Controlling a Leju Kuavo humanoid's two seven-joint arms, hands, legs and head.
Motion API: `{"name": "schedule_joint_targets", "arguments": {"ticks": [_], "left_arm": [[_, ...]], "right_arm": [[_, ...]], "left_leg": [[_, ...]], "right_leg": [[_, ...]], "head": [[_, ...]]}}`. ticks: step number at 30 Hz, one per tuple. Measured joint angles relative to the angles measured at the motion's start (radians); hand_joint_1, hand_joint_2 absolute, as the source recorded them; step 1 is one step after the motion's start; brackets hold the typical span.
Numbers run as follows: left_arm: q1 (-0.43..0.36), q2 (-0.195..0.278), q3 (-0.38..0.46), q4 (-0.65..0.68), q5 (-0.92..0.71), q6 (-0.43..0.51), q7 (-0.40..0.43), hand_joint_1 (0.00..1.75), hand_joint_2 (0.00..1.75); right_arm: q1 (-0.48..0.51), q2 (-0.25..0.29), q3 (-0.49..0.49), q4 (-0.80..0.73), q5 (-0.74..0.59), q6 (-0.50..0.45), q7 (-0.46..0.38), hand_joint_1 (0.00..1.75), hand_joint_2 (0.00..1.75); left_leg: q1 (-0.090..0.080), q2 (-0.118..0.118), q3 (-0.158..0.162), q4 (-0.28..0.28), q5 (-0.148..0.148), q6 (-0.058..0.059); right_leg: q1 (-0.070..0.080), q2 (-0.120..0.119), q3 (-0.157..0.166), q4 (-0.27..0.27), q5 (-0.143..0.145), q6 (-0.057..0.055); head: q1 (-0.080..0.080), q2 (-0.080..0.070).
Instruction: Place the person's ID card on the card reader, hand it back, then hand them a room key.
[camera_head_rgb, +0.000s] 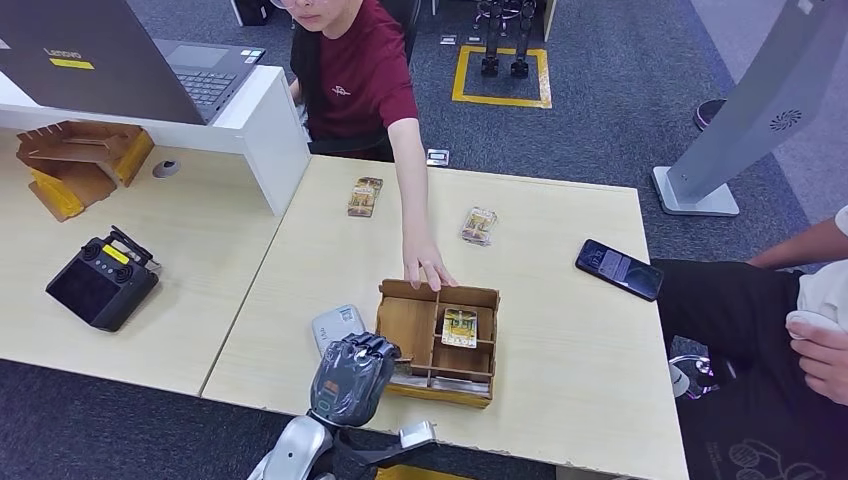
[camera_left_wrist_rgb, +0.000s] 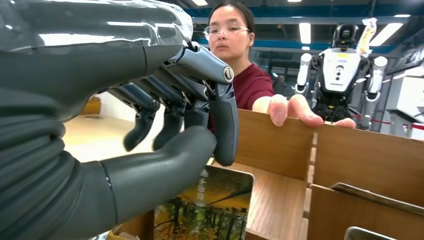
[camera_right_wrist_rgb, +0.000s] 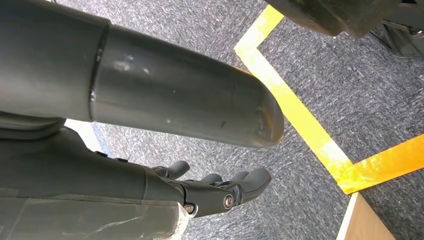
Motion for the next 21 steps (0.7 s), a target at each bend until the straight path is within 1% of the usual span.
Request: {"name": "schedule_joint_targets", "arguments": {"ticks": [8, 19, 20, 21], "left_arm": [[0.005, -0.001, 0.005, -0.018, 0.009, -0.023, -0.01, 1.75, 1.75], [0.019, -0.002, 0.012, -0.028, 0.011, -0.031, -0.019, 1.75, 1.75], [0.02, -0.002, 0.012, -0.029, 0.011, -0.031, -0.02, 1.61, 1.75], [0.02, -0.002, 0.013, -0.03, 0.012, -0.031, -0.021, 1.18, 1.75]], "right_arm": [[-0.001, 0.002, 0.0, 0.0, -0.001, -0.003, 0.0, 0.0, 0.0], [-0.001, 0.003, -0.001, 0.0, -0.001, -0.008, 0.0, 0.0, 0.0], [-0.001, 0.003, -0.001, 0.0, -0.001, -0.008, 0.0, 0.0, 0.0], [-0.001, 0.003, -0.001, 0.0, 0.0, -0.009, 0.0, 0.0, 0.0]], "left_leg": [[0.0, 0.0, 0.0, 0.0, 0.0, 0.0], [0.0, 0.0, 0.0, 0.0, 0.0, 0.0], [0.0, 0.0, 0.0, 0.0, 0.0, 0.0], [0.0, 0.0, 0.0, 0.0, 0.0, 0.0]], "right_leg": [[0.0, 0.0, 0.0, 0.0, 0.0, 0.0], [0.0, 0.0, 0.0, 0.0, 0.0, 0.0], [0.0, 0.0, 0.0, 0.0, 0.0, 0.0], [0.0, 0.0, 0.0, 0.0, 0.0, 0.0]], "head": [[0.0, 0.0], [0.0, 0.0], [0.0, 0.0], [0.0, 0.0]]}}
